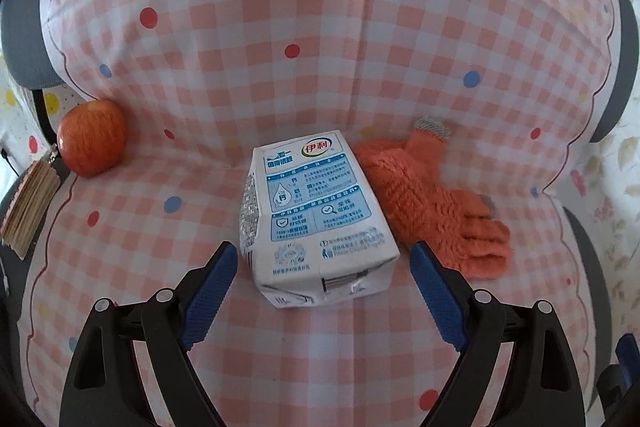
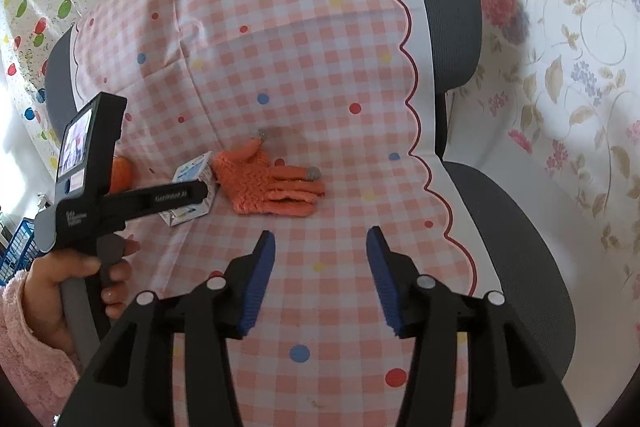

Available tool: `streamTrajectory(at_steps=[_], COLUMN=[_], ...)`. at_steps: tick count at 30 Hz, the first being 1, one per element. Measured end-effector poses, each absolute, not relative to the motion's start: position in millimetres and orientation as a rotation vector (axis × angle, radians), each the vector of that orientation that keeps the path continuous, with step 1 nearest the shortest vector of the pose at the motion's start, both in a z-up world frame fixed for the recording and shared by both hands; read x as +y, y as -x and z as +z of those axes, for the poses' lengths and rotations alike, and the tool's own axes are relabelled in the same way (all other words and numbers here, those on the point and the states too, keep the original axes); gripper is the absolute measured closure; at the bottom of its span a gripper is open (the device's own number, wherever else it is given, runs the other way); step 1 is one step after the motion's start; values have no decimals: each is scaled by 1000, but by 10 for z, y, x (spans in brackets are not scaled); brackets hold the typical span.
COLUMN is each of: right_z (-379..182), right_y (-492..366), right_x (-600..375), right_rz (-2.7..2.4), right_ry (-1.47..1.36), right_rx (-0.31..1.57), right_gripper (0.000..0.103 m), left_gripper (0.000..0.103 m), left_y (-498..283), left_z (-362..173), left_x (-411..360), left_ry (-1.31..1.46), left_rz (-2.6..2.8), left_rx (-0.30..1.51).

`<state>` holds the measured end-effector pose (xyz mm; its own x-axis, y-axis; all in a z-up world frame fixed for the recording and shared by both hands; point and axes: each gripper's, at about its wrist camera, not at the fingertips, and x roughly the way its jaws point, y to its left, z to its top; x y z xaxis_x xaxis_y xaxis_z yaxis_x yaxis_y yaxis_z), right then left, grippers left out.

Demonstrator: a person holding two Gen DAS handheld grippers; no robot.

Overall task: Collect trash
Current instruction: 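Grasp the white milk carton with the left tool while the right tool grasps the orange glove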

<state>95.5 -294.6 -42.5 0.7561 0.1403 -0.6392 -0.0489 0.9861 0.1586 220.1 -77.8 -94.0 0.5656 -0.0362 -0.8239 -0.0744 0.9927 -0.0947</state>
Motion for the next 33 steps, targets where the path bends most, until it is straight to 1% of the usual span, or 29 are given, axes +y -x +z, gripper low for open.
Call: streamTrajectory(at_steps=[3,7,12,18,19,20,21,24,25,26,28,29,33], right_z=[-474,-537,-600,-699,-708,-715,-725,-711,-712,-721,-757,-785,-856], right_y=[-999,-1065,-1179,-1530,-1579,-1638,-1729,-1921,-1989,-2050,-2195,-2271,-2393], right_x=[-2940,-2903,-2833,-2611,-2564,-2504,-2402,-2171,-2108,-2054,-1941,-1895,-1834], right_rz=[104,100,103,193,211,237,279,333,333,332,326,307,293], right_ry=[-145,-139,-109,-107,-111,-114,-110,-83,-69,-56,-15,9,26], right_rx=[718,742,770,798,801,802,807,810,812,818,828,835,865], right_gripper=[55,55,55,55,58,66,81,82,80,76,47,45,46], left_gripper=[25,28,29,29,29,29,29,30,30,30,30,31,31], left_y=[-2257,-2202,-1824,-1471,-1420,-1366,-1317,-1254,-1239,-1233,-1218,-1206,-1178], left_z=[-992,-961,-801,-643,-612,-577,-557,-501,-488,-478,-489,-490,-537], left_x=[-779,-727,-461,-92,-57,-19,14,59,83,92,98,111,155], left_ry=[103,42,2,36,38,36,32,36,39,37,31,33,46], left_rz=[16,-15,-71,-70,-71,-70,-70,-72,-67,-62,-59,-61,-65], left_rx=[970,931,869,844,840,830,825,816,814,810,807,810,832])
